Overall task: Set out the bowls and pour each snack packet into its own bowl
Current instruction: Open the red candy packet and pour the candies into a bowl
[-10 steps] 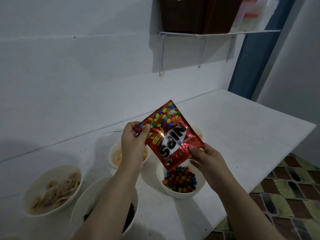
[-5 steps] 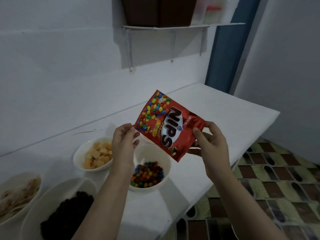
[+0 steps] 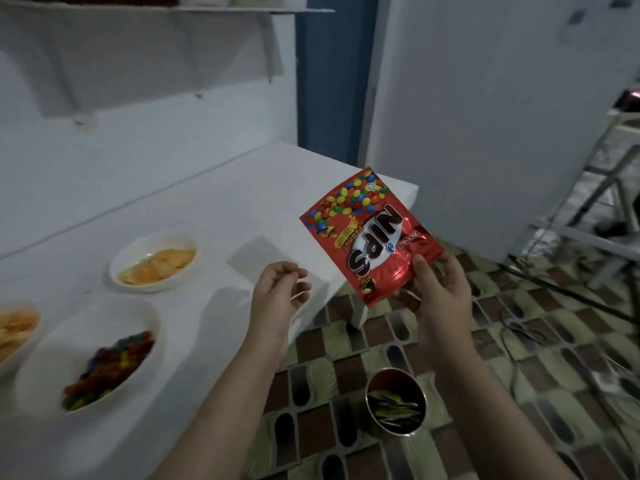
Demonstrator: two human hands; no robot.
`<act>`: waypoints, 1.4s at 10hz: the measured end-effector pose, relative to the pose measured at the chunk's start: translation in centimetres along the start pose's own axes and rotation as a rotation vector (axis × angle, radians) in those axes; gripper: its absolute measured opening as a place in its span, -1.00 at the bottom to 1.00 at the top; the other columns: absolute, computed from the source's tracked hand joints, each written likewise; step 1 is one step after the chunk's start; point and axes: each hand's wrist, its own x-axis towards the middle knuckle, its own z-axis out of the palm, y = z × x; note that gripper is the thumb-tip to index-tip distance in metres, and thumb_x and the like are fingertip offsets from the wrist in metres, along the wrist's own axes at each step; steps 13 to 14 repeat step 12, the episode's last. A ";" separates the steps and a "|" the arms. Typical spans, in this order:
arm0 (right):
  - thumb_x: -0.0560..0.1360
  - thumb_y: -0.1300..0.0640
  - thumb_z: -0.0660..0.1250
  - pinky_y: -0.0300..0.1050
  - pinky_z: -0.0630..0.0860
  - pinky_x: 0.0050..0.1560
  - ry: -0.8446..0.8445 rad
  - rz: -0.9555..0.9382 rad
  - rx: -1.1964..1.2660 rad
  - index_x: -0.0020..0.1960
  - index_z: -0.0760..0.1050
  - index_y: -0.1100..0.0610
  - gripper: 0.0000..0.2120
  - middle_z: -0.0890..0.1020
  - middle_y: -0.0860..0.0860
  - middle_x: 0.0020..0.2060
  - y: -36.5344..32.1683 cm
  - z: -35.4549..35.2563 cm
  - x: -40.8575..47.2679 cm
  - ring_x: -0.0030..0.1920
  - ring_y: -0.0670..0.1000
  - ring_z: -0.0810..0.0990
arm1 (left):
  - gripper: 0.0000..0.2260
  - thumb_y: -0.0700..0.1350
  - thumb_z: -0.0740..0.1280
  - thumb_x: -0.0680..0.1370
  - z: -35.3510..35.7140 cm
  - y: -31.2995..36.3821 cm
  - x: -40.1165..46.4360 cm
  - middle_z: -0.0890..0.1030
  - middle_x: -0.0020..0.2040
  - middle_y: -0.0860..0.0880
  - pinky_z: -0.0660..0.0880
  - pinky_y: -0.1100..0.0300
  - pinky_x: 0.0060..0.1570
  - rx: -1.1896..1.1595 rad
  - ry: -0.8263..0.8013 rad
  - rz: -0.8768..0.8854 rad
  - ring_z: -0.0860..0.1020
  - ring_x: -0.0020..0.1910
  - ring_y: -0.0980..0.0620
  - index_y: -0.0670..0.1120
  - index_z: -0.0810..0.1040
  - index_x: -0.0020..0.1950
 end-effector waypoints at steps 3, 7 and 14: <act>0.64 0.18 0.23 -0.11 0.63 -0.27 0.420 0.225 -0.030 0.05 0.46 -0.01 -0.90 0.64 0.13 0.01 8.6 -12.8 5.0 -0.08 0.08 0.70 | -0.85 -0.27 0.21 0.63 7.5 -13.1 1.0 0.67 -0.01 -0.08 0.54 0.14 -0.13 0.178 -0.184 -0.404 0.65 -0.13 0.01 -0.17 0.55 0.12; 0.50 0.36 0.13 0.01 0.64 -0.32 0.690 0.648 -0.204 0.36 0.36 0.19 -0.56 0.54 0.27 0.17 35.7 -25.0 7.7 -0.07 0.30 0.66 | -0.80 -0.18 0.22 0.63 4.5 -31.5 6.5 0.63 0.17 0.09 0.49 0.11 0.18 0.455 -0.309 -0.459 0.57 0.17 0.11 0.05 0.54 0.17; 0.68 0.10 0.11 0.05 0.56 0.18 0.544 0.780 0.158 0.55 0.10 0.27 -0.49 0.48 0.21 0.32 56.4 -24.8 12.3 0.27 0.23 0.52 | -0.75 -0.17 0.19 0.64 -2.6 -49.1 13.8 0.58 0.21 0.22 0.45 0.18 0.23 0.574 -0.383 -0.296 0.51 0.21 0.24 0.07 0.50 0.27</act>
